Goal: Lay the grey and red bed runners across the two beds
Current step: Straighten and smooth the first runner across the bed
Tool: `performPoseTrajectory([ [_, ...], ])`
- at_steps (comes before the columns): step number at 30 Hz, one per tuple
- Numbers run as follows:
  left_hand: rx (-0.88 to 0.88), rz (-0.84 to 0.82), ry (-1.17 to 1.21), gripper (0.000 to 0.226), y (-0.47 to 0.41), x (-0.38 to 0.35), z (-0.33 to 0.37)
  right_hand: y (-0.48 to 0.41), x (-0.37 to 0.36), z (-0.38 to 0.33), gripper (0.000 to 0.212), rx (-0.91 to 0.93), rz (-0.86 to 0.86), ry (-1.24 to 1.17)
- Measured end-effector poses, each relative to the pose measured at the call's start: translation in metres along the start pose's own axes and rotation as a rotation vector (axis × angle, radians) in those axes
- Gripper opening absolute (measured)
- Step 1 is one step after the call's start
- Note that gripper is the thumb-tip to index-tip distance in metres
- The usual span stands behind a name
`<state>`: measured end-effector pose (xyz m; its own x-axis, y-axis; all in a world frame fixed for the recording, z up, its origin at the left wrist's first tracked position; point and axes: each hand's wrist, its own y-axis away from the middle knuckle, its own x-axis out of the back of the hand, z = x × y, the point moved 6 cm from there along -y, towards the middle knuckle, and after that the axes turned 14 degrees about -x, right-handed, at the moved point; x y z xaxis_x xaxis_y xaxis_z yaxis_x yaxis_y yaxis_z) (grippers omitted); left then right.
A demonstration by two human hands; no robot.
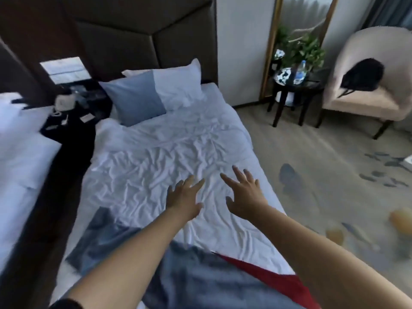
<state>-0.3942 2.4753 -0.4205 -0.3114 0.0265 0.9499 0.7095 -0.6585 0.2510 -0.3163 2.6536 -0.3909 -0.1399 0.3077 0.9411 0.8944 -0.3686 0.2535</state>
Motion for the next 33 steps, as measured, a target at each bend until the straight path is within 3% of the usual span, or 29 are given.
performPoseTrajectory([
  [5,0.187,-0.022,0.087,0.079,0.055,-0.025,-0.189,-0.048,-0.084,-0.188,0.076,0.158,-0.132,-0.009],
  [11,0.226,-0.059,0.136,0.077,0.072,-0.092,-0.269,-0.074,-0.192,-0.253,0.074,0.153,-0.269,0.027],
  [18,0.093,-0.198,0.163,0.077,0.039,-0.23,-0.267,-0.074,-0.337,-0.189,0.073,0.019,-0.47,0.132],
  [22,-0.048,-0.3,0.175,0.056,0.003,-0.312,-0.234,-0.071,-0.404,-0.13,0.072,-0.119,-0.551,0.27],
  [30,-0.289,-0.363,0.084,0.044,-0.067,-0.412,-0.123,-0.061,-0.46,-0.025,0.064,-0.346,-0.524,0.278],
  [33,-0.264,-0.338,0.161,0.039,-0.066,-0.437,-0.09,-0.058,-0.463,0.025,0.044,-0.4,-0.484,0.273],
])
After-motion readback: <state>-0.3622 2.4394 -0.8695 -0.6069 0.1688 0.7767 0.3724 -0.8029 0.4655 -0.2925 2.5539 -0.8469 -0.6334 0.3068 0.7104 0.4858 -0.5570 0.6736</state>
